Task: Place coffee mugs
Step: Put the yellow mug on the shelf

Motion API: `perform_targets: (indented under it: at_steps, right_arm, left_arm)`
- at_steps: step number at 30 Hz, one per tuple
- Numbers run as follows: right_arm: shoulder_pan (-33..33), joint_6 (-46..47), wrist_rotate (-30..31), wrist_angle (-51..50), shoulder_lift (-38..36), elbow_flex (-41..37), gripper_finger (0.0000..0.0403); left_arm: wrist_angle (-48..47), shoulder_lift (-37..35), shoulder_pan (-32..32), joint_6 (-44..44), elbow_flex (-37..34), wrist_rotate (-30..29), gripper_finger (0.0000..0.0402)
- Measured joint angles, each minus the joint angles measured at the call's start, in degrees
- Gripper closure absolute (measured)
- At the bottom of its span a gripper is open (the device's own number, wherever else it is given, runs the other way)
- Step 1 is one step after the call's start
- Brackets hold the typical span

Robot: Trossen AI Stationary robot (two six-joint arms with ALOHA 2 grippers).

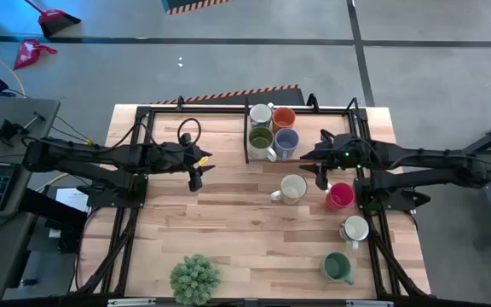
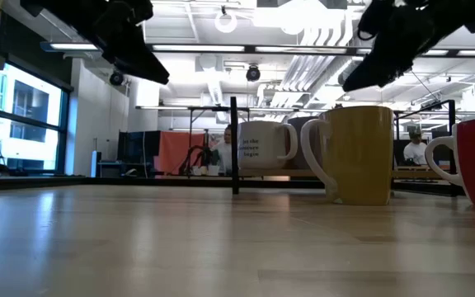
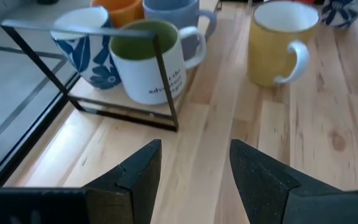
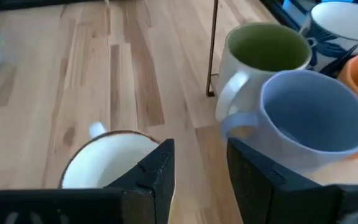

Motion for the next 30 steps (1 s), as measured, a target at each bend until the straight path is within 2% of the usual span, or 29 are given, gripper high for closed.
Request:
perform_targets:
  at_steps: [21, 30]
  right_arm:
    - [0.28, 2.63, -2.65, -11.86, 19.82, 9.88, 0.0276]
    - [0.28, 2.61, -4.4, -11.14, 25.36, 10.27, 0.0276]
  left_arm:
    - [-0.23, 0.0, -0.02, -0.02, 0.0, 0.02, 0.0222]
    - [-1.72, 0.0, -0.02, 0.0, 0.0, 0.02, 0.0222]
